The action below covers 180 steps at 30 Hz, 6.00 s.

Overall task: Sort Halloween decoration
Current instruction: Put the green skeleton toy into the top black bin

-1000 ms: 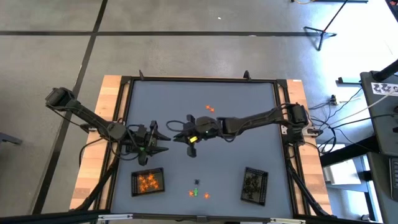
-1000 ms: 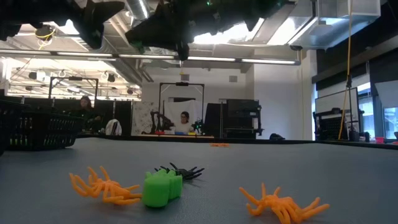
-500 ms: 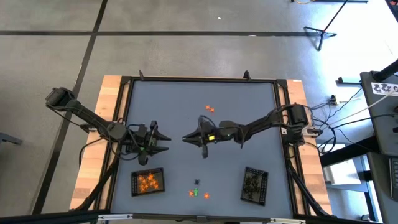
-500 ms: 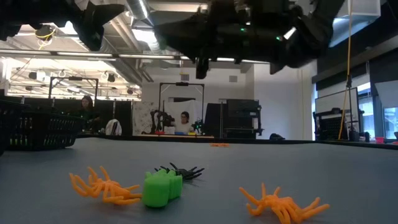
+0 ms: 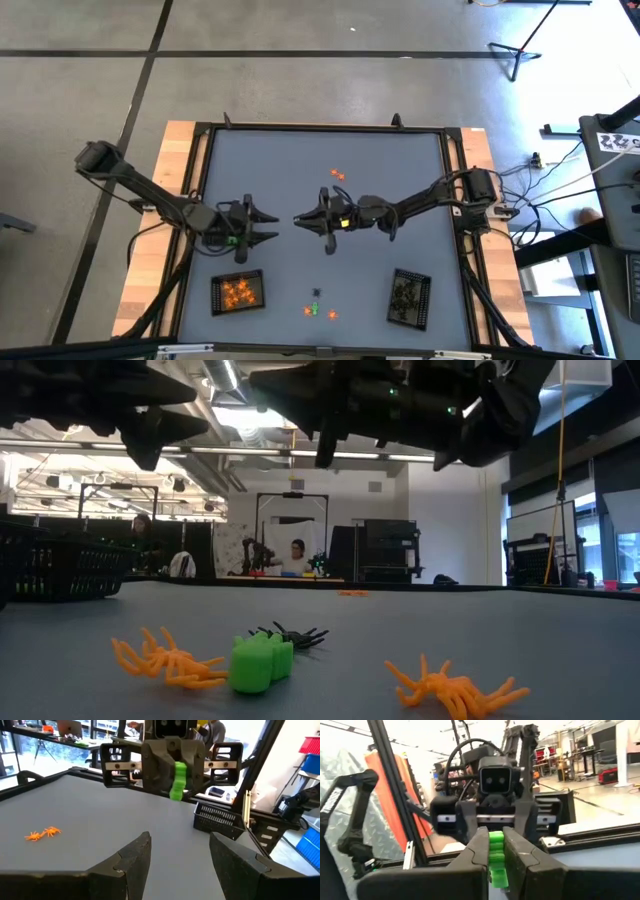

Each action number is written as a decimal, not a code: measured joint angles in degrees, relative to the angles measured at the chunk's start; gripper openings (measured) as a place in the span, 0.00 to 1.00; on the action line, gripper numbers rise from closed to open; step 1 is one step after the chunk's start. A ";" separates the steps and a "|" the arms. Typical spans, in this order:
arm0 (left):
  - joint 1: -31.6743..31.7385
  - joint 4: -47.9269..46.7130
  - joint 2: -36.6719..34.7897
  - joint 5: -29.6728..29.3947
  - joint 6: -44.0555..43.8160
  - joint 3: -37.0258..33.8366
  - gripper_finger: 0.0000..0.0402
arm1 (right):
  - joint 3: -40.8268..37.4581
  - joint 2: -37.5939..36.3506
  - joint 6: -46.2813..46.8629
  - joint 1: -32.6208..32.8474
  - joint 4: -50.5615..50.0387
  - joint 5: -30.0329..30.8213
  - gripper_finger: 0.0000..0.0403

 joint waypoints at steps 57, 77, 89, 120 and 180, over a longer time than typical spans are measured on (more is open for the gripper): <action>5.94 15.89 21.25 -1.99 1.82 8.22 0.46 | 0.42 0.00 -2.36 -0.02 -1.82 0.55 0.07; 5.94 14.46 21.07 2.73 2.00 8.27 0.02 | 0.42 0.00 -1.22 0.44 -2.37 0.60 0.16; 4.63 -27.50 -2.15 3.30 -4.50 8.58 0.00 | 0.47 0.02 -2.13 1.09 -3.46 0.69 0.54; 4.23 -71.49 -10.23 6.25 -15.47 21.40 0.00 | 0.44 -0.39 -1.76 1.07 -3.46 1.48 0.54; 36.13 -66.99 42.86 15.04 21.51 39.40 0.08 | 0.42 -12.46 -7.34 3.34 -27.43 3.86 0.54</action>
